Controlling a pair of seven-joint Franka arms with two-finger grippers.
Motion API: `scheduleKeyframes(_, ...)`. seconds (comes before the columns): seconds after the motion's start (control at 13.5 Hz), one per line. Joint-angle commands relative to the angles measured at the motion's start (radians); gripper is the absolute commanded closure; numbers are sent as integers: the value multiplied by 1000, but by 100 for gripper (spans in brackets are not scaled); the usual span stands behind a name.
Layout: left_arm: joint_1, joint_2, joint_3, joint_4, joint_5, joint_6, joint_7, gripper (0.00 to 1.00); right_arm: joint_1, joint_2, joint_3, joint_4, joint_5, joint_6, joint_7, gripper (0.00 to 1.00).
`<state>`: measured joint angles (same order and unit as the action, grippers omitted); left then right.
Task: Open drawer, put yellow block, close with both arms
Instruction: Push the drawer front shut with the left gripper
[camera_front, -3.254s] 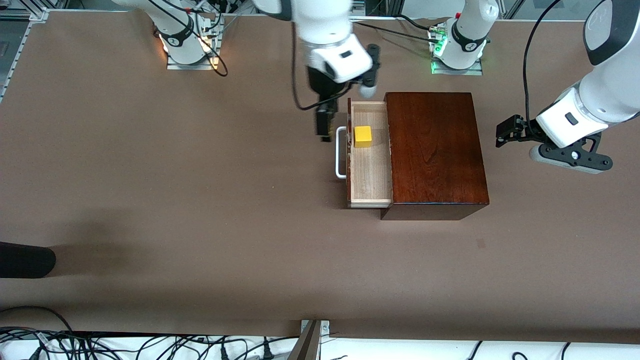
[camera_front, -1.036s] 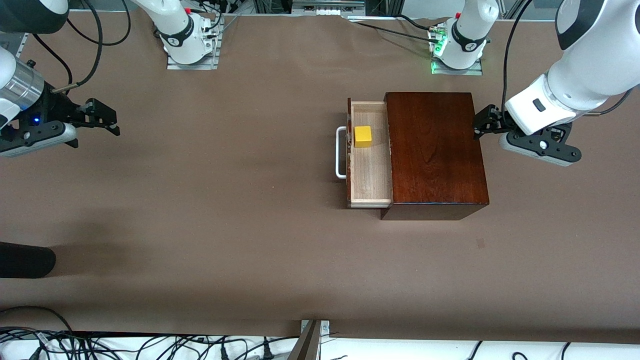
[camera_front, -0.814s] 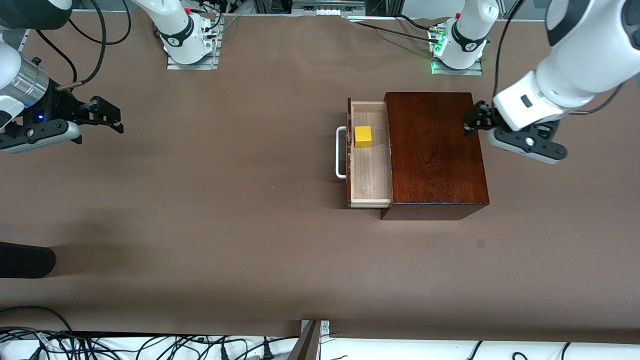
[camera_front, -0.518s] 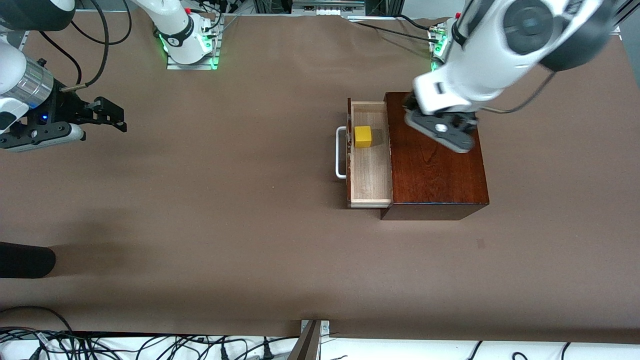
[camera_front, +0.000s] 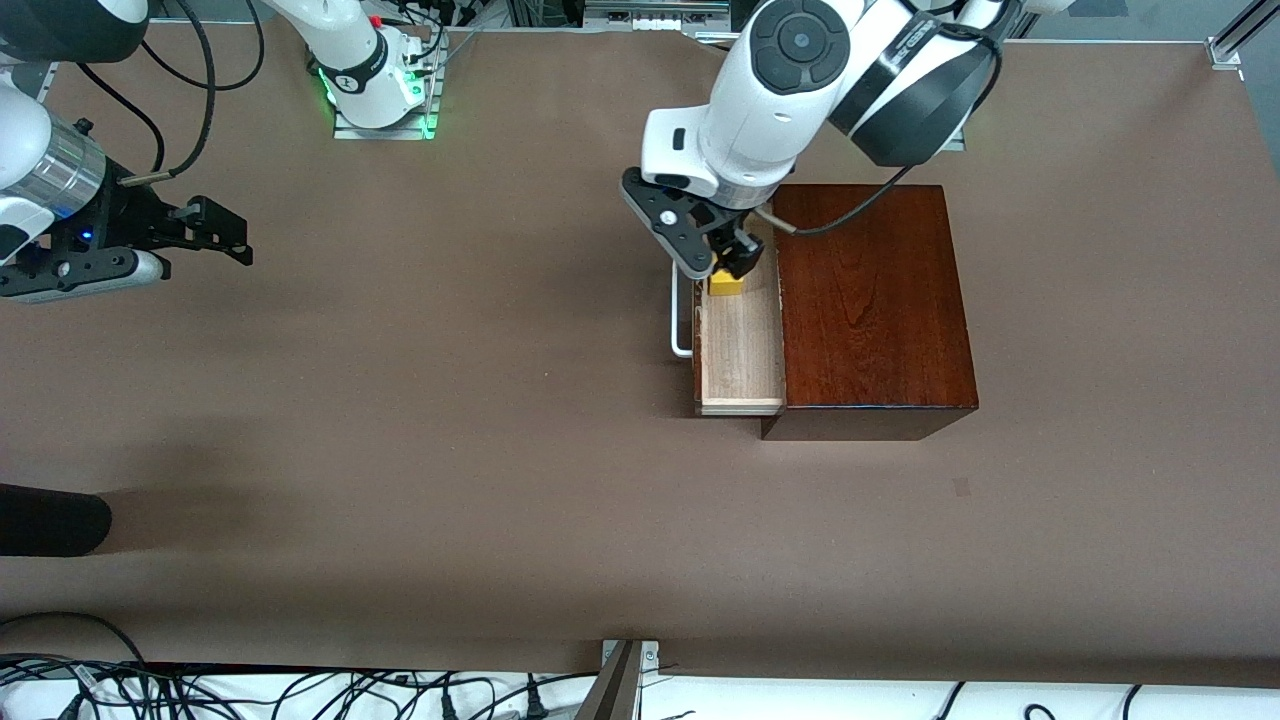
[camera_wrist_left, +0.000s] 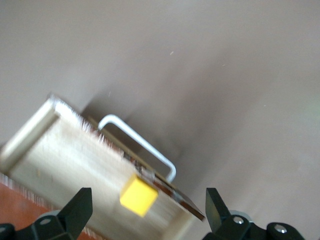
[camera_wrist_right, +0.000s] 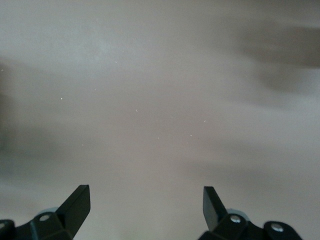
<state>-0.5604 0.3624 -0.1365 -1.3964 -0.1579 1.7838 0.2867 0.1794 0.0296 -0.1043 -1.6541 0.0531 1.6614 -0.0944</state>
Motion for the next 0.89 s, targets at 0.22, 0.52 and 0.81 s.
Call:
scheduleKeyframes(0.22,-25,153,-41,33,-86,201,350,0,-17,9,17,47,-10,-31,1,0)
scheduleKeyframes(0.52,-64,252,-41,28,41,229,531,0,-21,13,14,47,-22,-37,1,0)
scheduleKeyframes(0.81,-95,349,-41,21,193,244,543,0,-24,12,12,50,-33,-31,1,0)
